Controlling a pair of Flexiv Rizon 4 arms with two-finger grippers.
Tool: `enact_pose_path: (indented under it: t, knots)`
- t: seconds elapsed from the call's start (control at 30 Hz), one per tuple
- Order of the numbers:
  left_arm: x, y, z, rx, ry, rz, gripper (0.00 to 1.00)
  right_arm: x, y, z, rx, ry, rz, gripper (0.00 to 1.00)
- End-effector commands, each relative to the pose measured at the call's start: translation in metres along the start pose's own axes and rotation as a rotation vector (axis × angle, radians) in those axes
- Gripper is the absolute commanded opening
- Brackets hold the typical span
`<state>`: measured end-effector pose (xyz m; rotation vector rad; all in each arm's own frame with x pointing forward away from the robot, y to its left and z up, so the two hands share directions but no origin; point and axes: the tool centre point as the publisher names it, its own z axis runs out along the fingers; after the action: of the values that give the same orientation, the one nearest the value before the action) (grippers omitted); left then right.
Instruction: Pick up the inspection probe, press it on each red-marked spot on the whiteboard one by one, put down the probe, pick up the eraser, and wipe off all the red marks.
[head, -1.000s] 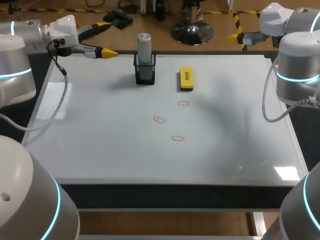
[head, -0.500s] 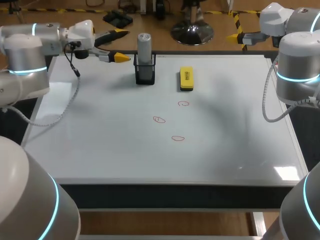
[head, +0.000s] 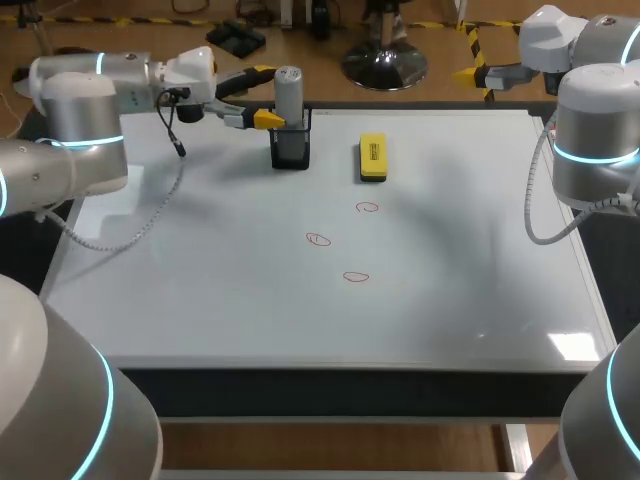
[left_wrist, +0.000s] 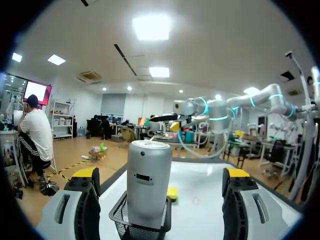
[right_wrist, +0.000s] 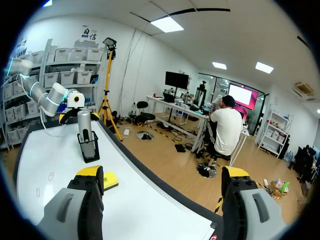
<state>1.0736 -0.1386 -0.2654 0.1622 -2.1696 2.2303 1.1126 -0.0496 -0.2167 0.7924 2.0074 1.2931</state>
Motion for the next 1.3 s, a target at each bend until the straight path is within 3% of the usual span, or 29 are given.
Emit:
enact_pose_path:
  t: [0.03,0.4,0.9,1.0,1.03,1.1,1.13,1.3]
  knots:
    - [-0.014,0.009,0.011,0.011,0.028,-0.007,1.0,0.0,0.0,0.0,0.001,0.001,0.0,1.0]
    - [-0.025,0.017,0.029,0.012,0.047,-0.021,1.0,0.0,0.0,0.0,0.001,0.001,0.0,1.0]
    - [-0.022,0.012,0.039,0.018,0.054,-0.007,1.0,0.0,0.0,0.0,0.001,0.001,0.0,1.0]
    - [-0.021,0.012,0.038,0.016,0.054,-0.006,0.71,0.0,0.0,0.0,0.001,0.001,0.0,1.0]
    - [-0.021,0.012,0.037,0.014,0.053,-0.006,0.47,0.0,0.0,0.0,0.001,0.001,0.0,1.0]
    - [-0.021,0.012,0.036,0.013,0.052,-0.006,0.27,0.0,0.0,0.0,0.001,0.001,0.0,1.0]
    - [-0.021,0.012,0.036,0.011,0.051,-0.005,0.0,0.0,0.0,0.0,0.001,0.001,0.0,1.0]
    - [-0.02,0.011,0.035,0.006,0.054,0.001,0.0,0.0,0.0,0.0,0.001,0.001,0.0,1.0]
